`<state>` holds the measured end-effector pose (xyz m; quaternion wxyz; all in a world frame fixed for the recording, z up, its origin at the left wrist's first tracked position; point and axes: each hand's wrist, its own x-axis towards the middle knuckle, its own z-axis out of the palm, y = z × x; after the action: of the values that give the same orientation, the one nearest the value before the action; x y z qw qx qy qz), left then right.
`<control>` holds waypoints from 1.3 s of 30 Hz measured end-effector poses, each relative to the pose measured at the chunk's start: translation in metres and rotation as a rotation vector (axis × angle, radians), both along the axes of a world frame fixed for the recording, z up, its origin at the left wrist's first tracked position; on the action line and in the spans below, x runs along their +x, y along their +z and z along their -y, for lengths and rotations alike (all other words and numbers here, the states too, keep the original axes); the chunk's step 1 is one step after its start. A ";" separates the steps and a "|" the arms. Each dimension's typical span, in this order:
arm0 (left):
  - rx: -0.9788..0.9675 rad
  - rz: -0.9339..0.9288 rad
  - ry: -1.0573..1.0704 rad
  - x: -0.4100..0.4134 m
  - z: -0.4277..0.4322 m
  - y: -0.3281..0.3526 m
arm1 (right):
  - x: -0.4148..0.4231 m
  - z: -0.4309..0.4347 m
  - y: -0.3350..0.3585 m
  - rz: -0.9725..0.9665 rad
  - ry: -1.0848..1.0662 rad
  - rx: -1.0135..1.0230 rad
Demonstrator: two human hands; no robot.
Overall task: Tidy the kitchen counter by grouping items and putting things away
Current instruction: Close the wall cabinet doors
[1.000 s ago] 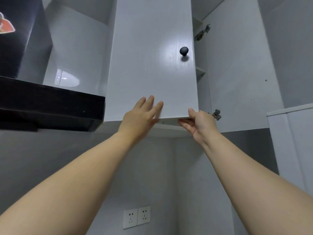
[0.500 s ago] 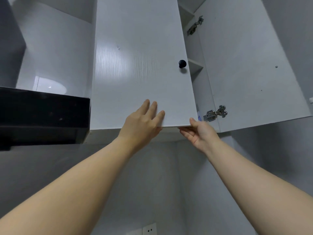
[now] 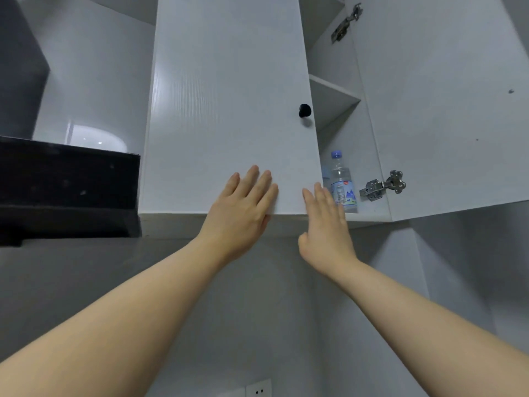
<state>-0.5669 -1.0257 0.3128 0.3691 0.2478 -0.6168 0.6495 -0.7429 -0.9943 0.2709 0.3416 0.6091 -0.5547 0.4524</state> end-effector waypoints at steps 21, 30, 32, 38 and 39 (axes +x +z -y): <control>0.029 -0.070 0.123 -0.005 0.018 -0.005 | -0.011 0.033 0.003 -0.054 0.168 0.057; 0.162 -0.090 0.154 -0.021 0.015 -0.011 | -0.017 0.016 0.014 -0.069 0.203 0.171; 0.198 -0.070 0.133 -0.027 0.014 -0.013 | -0.017 0.011 0.013 -0.039 0.195 0.169; 0.251 -0.016 0.087 -0.060 0.018 -0.019 | -0.048 -0.001 0.004 0.169 0.180 0.145; 0.274 -0.017 0.101 -0.064 0.019 -0.018 | -0.053 0.001 0.004 0.211 0.182 0.130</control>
<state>-0.6305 -1.0443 0.2948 0.3041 0.3321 -0.6833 0.5748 -0.7957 -0.9948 0.2750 0.1989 0.6267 -0.5581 0.5062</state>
